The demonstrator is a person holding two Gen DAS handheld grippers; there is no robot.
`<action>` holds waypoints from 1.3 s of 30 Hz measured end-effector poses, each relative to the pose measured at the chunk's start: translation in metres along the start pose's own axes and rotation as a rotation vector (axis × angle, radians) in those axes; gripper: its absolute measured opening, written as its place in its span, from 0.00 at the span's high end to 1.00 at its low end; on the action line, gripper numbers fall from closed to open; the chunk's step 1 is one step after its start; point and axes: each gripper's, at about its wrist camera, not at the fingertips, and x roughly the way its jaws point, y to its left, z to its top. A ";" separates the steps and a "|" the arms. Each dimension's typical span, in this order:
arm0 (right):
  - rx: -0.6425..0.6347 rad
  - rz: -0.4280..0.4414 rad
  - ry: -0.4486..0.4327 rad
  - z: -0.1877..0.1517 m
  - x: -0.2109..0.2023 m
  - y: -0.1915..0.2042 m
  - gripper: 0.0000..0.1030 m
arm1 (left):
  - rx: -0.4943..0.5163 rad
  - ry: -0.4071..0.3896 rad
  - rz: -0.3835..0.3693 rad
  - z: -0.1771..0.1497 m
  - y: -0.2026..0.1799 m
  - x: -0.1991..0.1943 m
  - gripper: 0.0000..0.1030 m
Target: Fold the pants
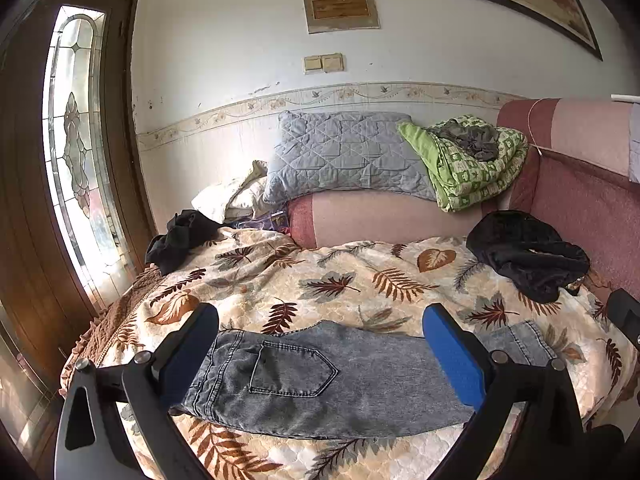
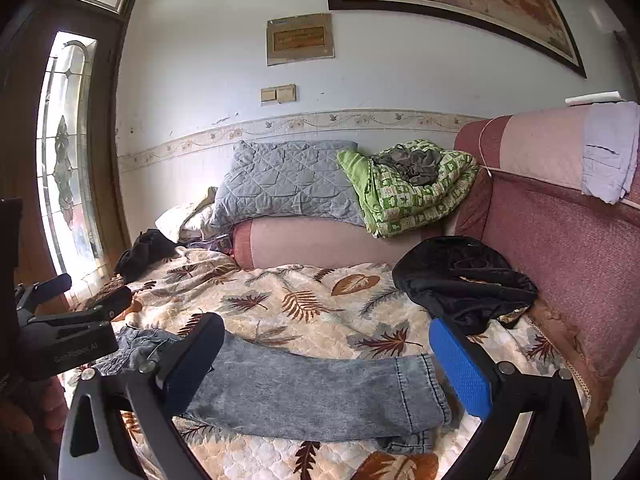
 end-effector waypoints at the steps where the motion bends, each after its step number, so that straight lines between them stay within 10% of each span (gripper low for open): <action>1: 0.000 0.001 0.000 -0.001 0.000 0.000 0.00 | 0.000 0.003 -0.003 -0.001 0.000 0.001 0.01; 39: -0.027 0.034 0.013 -0.007 0.004 0.009 0.00 | -0.004 0.056 -0.012 -0.010 0.002 0.012 0.01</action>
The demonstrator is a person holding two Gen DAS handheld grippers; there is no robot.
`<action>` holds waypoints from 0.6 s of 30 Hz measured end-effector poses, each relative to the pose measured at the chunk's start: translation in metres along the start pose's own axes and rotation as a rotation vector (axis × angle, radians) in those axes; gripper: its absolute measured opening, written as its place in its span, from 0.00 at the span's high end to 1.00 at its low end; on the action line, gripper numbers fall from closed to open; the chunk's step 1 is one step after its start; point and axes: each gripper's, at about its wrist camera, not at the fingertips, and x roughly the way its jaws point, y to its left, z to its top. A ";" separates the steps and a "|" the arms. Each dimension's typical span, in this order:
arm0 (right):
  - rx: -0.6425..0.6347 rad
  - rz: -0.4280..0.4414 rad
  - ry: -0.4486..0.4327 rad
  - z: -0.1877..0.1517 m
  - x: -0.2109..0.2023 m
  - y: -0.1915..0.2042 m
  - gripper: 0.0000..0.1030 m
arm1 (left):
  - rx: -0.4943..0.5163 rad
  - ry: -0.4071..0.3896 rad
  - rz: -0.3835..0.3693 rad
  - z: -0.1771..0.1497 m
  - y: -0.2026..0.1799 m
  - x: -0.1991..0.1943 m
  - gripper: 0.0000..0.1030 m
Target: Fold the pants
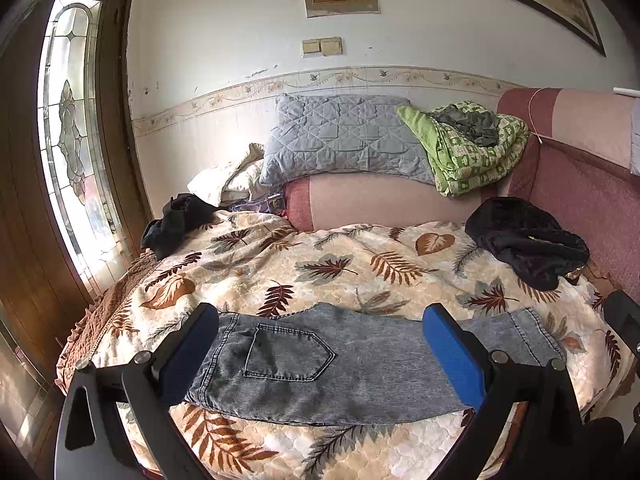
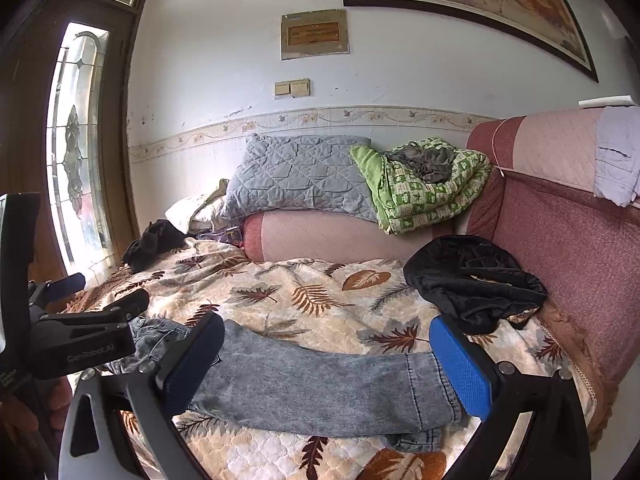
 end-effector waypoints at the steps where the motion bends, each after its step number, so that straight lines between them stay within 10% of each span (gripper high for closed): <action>1: 0.001 0.003 0.002 0.000 0.001 0.000 0.00 | -0.001 0.002 -0.001 -0.001 0.000 0.001 0.01; 18: -0.015 0.015 0.025 -0.005 0.008 0.008 0.00 | -0.005 0.034 -0.002 -0.006 0.003 0.010 0.01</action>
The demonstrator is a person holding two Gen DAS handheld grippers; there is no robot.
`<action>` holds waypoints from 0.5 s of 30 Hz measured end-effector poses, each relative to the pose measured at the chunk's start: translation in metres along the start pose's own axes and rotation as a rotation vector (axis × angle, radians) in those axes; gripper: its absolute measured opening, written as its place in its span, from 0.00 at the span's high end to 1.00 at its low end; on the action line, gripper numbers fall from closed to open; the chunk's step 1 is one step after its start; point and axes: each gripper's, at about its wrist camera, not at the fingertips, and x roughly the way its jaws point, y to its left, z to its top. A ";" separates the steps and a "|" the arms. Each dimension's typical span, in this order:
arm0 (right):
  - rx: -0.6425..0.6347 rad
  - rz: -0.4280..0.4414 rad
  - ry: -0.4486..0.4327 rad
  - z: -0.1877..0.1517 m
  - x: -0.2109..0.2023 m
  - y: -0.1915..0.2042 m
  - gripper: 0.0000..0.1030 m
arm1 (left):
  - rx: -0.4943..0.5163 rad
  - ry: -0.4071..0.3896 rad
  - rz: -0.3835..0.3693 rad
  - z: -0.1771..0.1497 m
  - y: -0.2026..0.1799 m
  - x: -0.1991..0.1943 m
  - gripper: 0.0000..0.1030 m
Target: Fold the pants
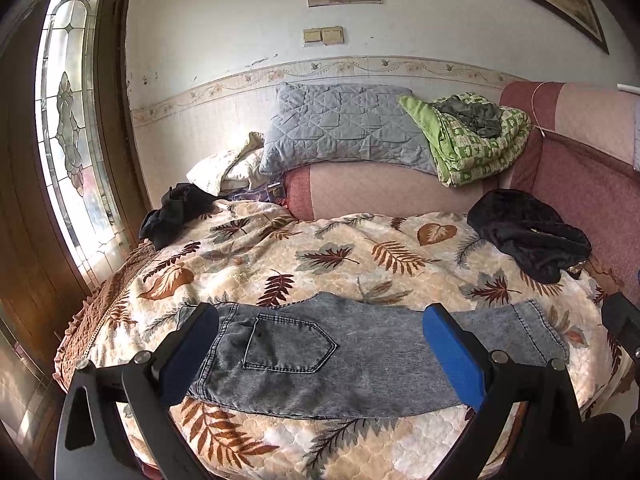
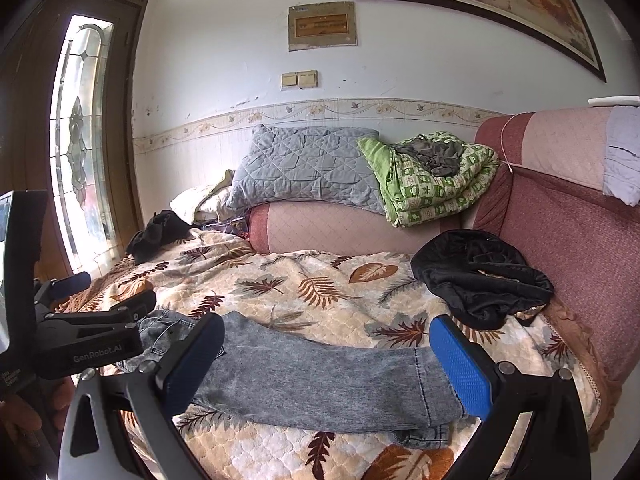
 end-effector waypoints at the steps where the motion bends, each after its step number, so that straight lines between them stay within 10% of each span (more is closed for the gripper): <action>1: -0.001 0.000 0.001 0.000 0.000 0.000 0.00 | 0.001 0.000 0.000 0.000 0.000 0.000 0.01; 15: -0.003 0.003 0.002 -0.001 0.003 0.002 0.00 | 0.011 -0.012 -0.002 0.003 -0.003 -0.003 0.01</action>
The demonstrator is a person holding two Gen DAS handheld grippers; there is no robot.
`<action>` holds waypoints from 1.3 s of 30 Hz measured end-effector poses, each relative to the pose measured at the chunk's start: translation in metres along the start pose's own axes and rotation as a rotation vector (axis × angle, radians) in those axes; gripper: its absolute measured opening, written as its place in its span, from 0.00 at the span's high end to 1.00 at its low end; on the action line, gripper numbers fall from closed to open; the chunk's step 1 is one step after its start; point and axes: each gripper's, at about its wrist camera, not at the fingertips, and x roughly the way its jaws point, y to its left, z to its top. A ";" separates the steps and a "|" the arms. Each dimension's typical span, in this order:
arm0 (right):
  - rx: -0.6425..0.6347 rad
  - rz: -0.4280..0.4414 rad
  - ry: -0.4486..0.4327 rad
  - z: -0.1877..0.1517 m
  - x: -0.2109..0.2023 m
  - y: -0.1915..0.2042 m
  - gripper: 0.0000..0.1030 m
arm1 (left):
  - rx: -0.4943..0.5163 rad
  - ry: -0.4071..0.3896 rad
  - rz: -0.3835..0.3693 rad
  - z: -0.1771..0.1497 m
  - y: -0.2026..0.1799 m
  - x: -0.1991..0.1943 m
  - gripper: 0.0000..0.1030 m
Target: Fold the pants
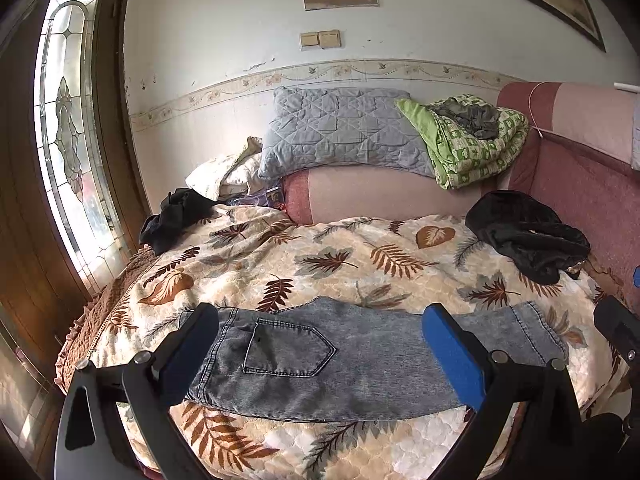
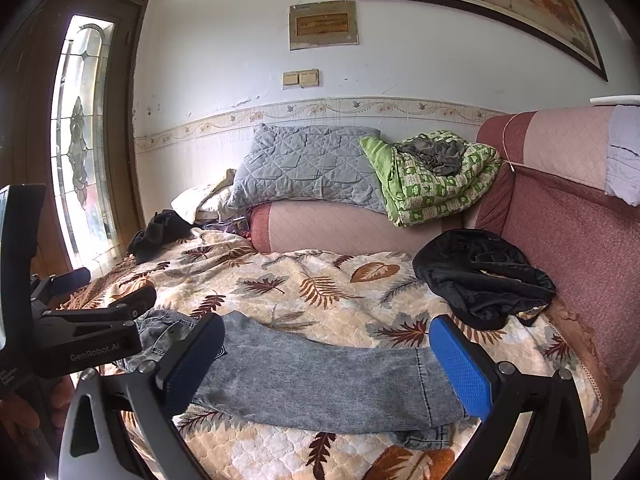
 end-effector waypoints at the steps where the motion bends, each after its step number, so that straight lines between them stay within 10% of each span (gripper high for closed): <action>1: 0.000 0.000 -0.001 0.000 0.000 0.000 0.00 | 0.000 0.000 0.002 0.000 0.000 0.000 0.01; 39: 0.019 0.007 -0.007 0.002 -0.006 -0.007 0.00 | -0.005 -0.012 -0.005 0.005 0.000 -0.007 0.01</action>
